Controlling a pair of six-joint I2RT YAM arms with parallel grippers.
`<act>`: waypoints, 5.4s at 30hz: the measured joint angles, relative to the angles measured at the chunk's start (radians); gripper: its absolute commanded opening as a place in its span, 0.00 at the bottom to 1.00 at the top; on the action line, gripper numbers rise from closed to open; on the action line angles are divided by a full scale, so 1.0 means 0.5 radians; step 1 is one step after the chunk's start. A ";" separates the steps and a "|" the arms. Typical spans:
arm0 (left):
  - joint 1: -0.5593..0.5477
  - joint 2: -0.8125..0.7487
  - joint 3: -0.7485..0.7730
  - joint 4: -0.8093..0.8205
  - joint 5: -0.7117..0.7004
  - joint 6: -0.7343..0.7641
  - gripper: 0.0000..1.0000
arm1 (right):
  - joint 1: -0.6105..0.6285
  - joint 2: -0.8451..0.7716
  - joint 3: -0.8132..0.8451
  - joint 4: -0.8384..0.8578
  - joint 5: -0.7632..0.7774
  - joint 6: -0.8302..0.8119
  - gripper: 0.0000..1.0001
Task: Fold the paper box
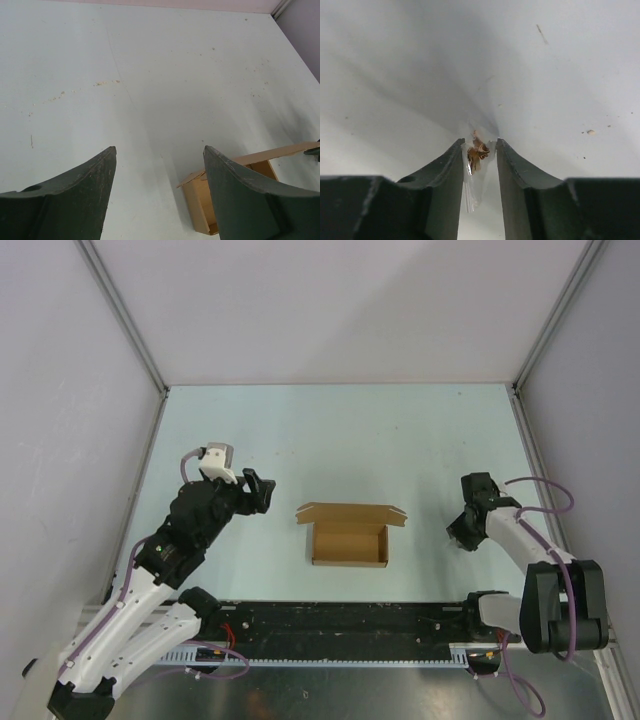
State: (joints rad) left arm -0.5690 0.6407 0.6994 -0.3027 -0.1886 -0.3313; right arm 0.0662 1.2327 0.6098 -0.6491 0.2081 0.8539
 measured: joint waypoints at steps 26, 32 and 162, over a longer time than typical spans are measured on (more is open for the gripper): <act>0.001 0.027 0.000 0.001 0.006 -0.002 0.76 | 0.540 -0.809 0.194 -0.036 -0.807 -0.565 0.07; 0.001 0.048 0.000 0.000 0.017 -0.004 0.76 | 0.922 -0.806 0.272 -0.158 -0.762 -0.517 0.09; 0.174 1.183 0.037 -0.318 0.453 -0.627 0.00 | 0.507 0.314 0.771 -0.331 -0.656 -0.987 0.00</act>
State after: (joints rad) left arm -0.4820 1.2320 0.7177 -0.4618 0.0380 -0.6449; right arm 0.3199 1.3895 0.9951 -0.8146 -0.1200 0.3603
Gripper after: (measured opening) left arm 0.004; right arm 0.009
